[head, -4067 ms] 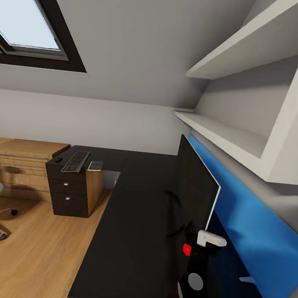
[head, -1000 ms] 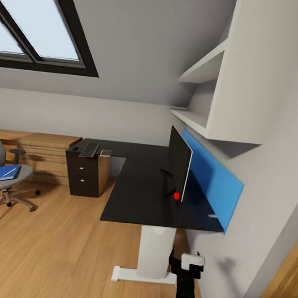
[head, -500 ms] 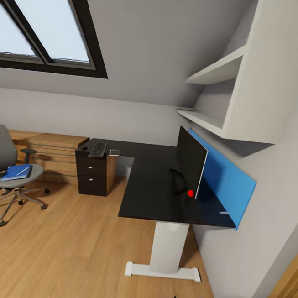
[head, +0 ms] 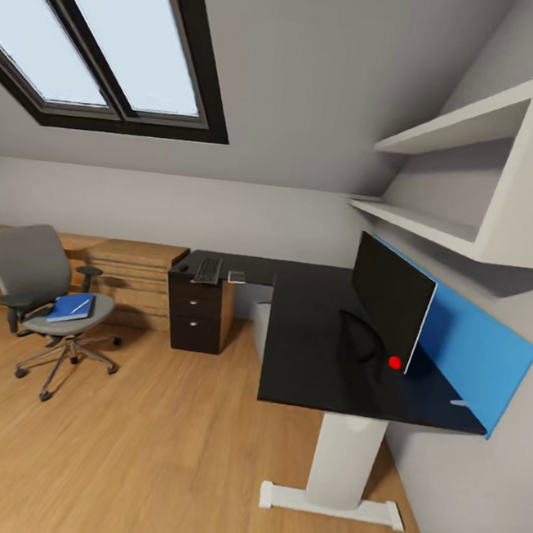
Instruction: In the bedroom, organize the workspace by keeping the computer under the desk, ensuring the monitor is on the desk, placing the keyboard on the desk next to the monitor, placing the mouse on the desk next to the keyboard, moving the folder from the swivel chair onto the desk next to the mouse, stacking the notebook on top of the folder with the pen on top of the notebook, and positioning the swivel chair next to the desk.
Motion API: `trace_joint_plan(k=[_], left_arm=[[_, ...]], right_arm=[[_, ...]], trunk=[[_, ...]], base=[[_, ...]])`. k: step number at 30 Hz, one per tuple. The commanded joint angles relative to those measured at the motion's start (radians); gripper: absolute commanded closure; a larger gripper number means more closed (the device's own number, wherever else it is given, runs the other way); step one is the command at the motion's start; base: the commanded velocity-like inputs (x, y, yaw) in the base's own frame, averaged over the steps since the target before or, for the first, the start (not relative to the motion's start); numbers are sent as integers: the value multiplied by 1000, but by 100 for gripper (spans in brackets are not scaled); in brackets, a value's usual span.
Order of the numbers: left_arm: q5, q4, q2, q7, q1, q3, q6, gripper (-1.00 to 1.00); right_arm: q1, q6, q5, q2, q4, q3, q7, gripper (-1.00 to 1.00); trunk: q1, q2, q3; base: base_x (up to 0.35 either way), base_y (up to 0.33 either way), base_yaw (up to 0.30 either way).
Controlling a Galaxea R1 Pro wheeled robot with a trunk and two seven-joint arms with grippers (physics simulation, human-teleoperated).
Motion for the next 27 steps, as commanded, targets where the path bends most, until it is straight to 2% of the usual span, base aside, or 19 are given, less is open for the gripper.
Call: trace_joint_plan(k=[1, 2, 11, 27], left_arm=[[12, 7, 1, -4, -6, -2, 8, -100], [28, 29, 1, -27, -21, 3, 20, -100], [33, 39, -26, -35, -29, 6, 20, -100], [32, 40, -30, -34, -29, 6, 19, -100]], right_arm=[[-1, 1, 7, 0, 1, 4, -10, -100], [-1, 1, 7, 0, 2, 4, -10, -100], [-1, -1, 7, 0, 3, 7, -9, -100], [-1, -1, 8, 0, 3, 8, -8, -100]], trunk=[[1, -1, -1], [1, -1, -1], [1, -1, -1], [1, -1, -2]], base=[[240, 268, 24], [244, 267, 8], [245, 266, 2], [246, 265, 0]])
